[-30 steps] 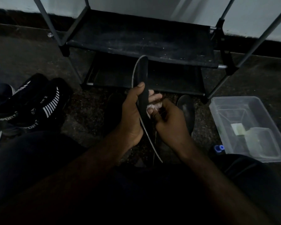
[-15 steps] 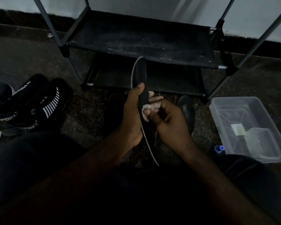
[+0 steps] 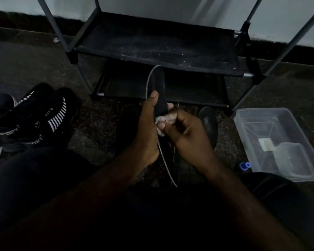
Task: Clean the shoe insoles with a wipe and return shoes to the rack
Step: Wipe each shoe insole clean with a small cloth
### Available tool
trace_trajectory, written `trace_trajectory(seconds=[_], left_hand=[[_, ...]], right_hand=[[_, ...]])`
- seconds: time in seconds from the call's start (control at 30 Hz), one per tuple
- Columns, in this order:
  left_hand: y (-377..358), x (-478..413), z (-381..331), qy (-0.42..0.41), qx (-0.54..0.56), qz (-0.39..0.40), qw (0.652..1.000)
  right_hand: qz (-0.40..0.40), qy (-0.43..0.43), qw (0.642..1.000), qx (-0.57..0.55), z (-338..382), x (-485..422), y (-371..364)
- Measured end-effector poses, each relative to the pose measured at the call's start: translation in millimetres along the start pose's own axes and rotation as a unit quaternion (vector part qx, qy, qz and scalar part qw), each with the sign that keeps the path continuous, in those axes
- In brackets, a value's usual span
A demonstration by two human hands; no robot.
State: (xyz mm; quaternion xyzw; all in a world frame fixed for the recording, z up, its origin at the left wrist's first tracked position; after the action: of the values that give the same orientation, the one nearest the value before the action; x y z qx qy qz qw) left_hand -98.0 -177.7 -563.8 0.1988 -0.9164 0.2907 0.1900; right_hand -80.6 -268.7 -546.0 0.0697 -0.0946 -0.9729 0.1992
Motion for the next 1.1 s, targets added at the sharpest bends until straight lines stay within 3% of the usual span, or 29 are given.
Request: trace_trajectory(seconds=[0.1, 0.3, 0.5, 0.6, 0.73, 0.9, 1.1], left_hand=[[-1, 1, -2, -0.009, 0.010, 0.008, 1.000], [0, -1, 10, 0.012, 0.001, 0.010, 1.000], [-11, 1, 3, -0.015, -0.008, 0.061, 0.998], [-12, -1, 7, 0.009, 0.006, 0.097, 0.995], [-3, -3, 11, 0.018, 0.010, 0.053, 0.998], [3, -6, 5, -0.005, 0.016, 0.029, 0.999], [-3, -1, 5, -0.005, -0.004, 0.043, 0.999]], right_hand=[[0.015, 0.009, 1.000, -0.006, 4, 1, -3], [-0.074, -0.060, 0.992, 0.087, -26, -8, 13], [0.030, 0.018, 0.999, -0.012, 5, 0, 0], [0.003, 0.006, 1.000, 0.012, 4, -2, 6], [-0.059, -0.037, 0.996, 0.056, -8, -6, 15], [0.021, 0.009, 1.000, -0.005, 12, 1, -1], [-0.100, -0.055, 0.985, 0.129, -17, -9, 24]])
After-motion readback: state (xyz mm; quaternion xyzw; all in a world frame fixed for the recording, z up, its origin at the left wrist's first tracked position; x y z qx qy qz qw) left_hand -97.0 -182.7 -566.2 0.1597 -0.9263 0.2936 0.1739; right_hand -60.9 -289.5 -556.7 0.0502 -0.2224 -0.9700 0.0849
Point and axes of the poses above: each hand's wrist, its own x-axis away from the middle knuckle, its own y-axis out of the back of the hand, z = x × y, the point moved 7 cm from there along -x, towards the middle knuckle, and after that the axes turned 6 degrees about x, right-handed, at the moved point
